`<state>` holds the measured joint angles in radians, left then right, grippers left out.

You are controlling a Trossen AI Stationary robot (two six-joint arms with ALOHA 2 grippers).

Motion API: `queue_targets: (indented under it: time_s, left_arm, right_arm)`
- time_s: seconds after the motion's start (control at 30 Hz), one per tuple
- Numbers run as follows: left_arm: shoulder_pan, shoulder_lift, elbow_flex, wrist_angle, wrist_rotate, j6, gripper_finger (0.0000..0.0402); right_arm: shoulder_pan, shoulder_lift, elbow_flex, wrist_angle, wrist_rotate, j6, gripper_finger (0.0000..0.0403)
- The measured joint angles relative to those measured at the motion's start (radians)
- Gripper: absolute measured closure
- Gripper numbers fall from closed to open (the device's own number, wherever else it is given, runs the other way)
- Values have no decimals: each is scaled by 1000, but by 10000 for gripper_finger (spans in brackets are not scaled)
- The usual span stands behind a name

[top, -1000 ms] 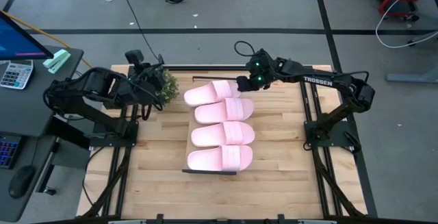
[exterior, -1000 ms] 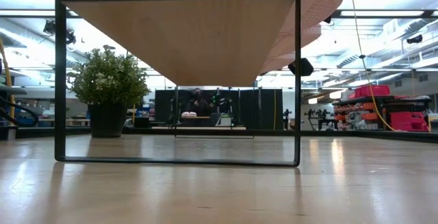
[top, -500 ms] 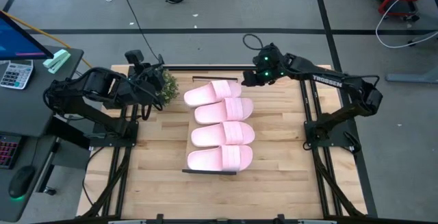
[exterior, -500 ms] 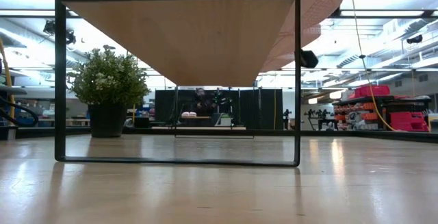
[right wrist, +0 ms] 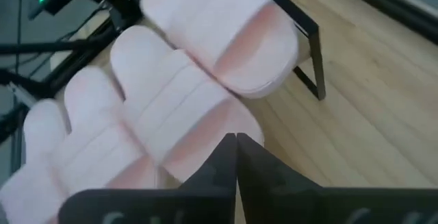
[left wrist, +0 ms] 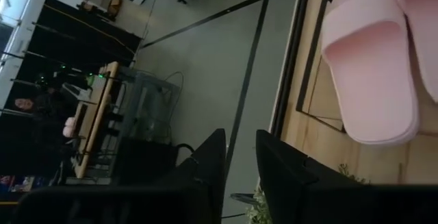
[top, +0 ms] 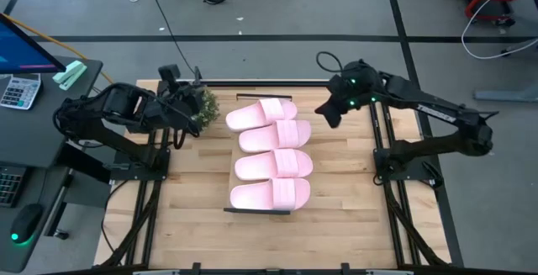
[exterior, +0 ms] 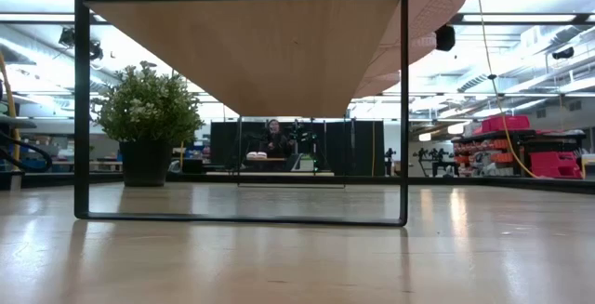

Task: Pick and place slides into the shelf
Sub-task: Return to Home Position

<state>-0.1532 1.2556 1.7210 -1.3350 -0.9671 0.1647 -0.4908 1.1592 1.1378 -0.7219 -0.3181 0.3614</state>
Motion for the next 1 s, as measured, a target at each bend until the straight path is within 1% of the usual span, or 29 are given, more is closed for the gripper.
queue_targets:
  time_s: [0.1,0.23,0.47,0.6,0.67,0.73,0.8,0.87,1.0]
  left_arm:
    - [0,0,0,0,27,-10,320]
    - [0,0,0,0,58,-59,327]
    - [0,0,0,35,118,-102,341]
    - [0,0,0,88,182,-103,355]
    - [0,-2,-11,119,231,-104,363]
    - [0,-17,-60,152,294,-107,371]
    - [0,-42,-144,207,363,-124,379]
    - [0,-80,-250,270,426,-140,386]
    - [-1,-175,-469,445,527,-191,395]
  right_arm:
    - [51,-38,0,-6,17,-58,398]
    - [144,-80,0,-7,36,-106,398]
    - [306,-101,0,-49,129,-113,400]
    - [366,-95,0,-68,170,-112,400]
    - [383,-93,0,-77,181,-111,401]
    - [395,-95,0,-76,192,-104,400]
    - [401,-95,0,-76,196,-101,401]
    - [403,-95,0,-76,197,-101,401]
    - [403,-94,0,-76,198,-101,401]
